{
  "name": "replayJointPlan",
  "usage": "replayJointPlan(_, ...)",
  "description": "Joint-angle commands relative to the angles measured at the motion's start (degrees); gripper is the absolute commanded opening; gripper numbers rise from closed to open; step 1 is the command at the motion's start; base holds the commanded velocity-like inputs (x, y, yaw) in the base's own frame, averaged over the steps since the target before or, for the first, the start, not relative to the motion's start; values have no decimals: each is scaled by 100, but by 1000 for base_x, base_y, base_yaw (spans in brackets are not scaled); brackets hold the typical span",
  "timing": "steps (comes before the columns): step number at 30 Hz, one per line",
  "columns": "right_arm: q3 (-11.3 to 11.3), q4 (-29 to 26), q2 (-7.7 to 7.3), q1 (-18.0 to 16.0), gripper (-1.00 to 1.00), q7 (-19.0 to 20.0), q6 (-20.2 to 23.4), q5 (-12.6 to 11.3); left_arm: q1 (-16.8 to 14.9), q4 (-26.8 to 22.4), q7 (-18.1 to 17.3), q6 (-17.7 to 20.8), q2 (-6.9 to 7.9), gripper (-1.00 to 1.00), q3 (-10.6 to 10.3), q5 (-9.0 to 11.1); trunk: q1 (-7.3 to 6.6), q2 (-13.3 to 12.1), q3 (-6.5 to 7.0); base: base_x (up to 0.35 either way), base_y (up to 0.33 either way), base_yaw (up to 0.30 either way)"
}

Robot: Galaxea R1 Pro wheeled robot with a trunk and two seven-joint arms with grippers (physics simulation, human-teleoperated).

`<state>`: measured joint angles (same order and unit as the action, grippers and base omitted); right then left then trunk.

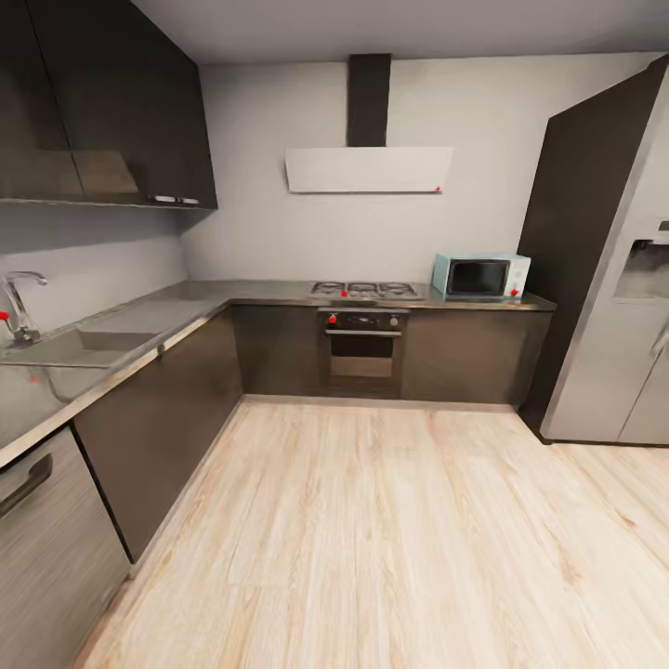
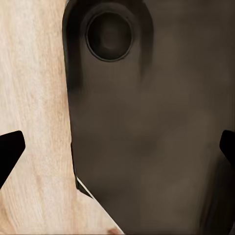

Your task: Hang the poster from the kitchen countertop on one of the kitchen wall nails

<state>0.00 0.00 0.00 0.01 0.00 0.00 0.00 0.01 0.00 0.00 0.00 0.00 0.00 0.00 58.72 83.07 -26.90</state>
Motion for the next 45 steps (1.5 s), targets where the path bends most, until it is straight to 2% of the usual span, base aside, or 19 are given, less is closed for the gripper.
replayJointPlan(1, 6, -33, 28, -34, 100, 5, -33, -1, 33, -33, -8, -9, -33, 100, 0, 5, 0, 1, -3, 0, 0, 0)
replayJointPlan(5, 12, -57, 10, -147, 100, 7, -60, 8, 162, -160, -11, -9, -162, 100, -4, 5, 0, 1, -3, 0, 0, 0)
replayJointPlan(20, 13, -48, 6, -146, 100, 7, -61, 10, 165, -159, -11, -9, -162, 100, -5, 5, 0, 1, -3, 0, 0, 0)
replayJointPlan(29, -13, -341, -72, -279, 100, -7, -104, 17, 221, -449, 1, 0, -144, 100, 11, -14, 0, 1, -3, 0, 0, 0)
replayJointPlan(30, -14, -1950, -73, -281, 100, -8, -113, 17, 221, -1887, 1, 0, -143, 100, 13, -16, 0, 1, -3, 0, 0, 0)
replayJointPlan(35, -16, -2725, -78, -287, 100, -10, -252, 18, 224, -2746, 0, 0, -126, 100, 15, -27, 0, 1, -3, 0, 0, 0)
replayJointPlan(36, -17, -3136, -82, -289, 100, -11, -326, 20, 224, -3270, 0, 0, -110, 100, 13, -32, 0, 1, -3, 0, 0, 0)
replayJointPlan(39, -17, -3370, -85, -290, 100, -12, -351, 21, 223, -3582, 0, 0, -103, 100, 17, -33, 0, 1, -3, 0, 0, 0)
replayJointPlan(40, -12, -3609, -88, -287, 100, -9, -520, 21, 225, -3824, -2, -4, -89, 100, 45, -35, 0, 1, -3, 0, 0, 0)
replayJointPlan(42, -17, -3594, -88, -275, 100, -15, -609, 8, 225, -3845, -2, -9, -23, 100, 61, -35, 0, 1, -3, 0, 0, 108)
replayJointPlan(45, -23, -3516, -88, -274, 100, -24, -614, -9, 223, -3841, -6, -9, -18, 100, 60, -35, 0, 1, -3, 0, 0, 263)
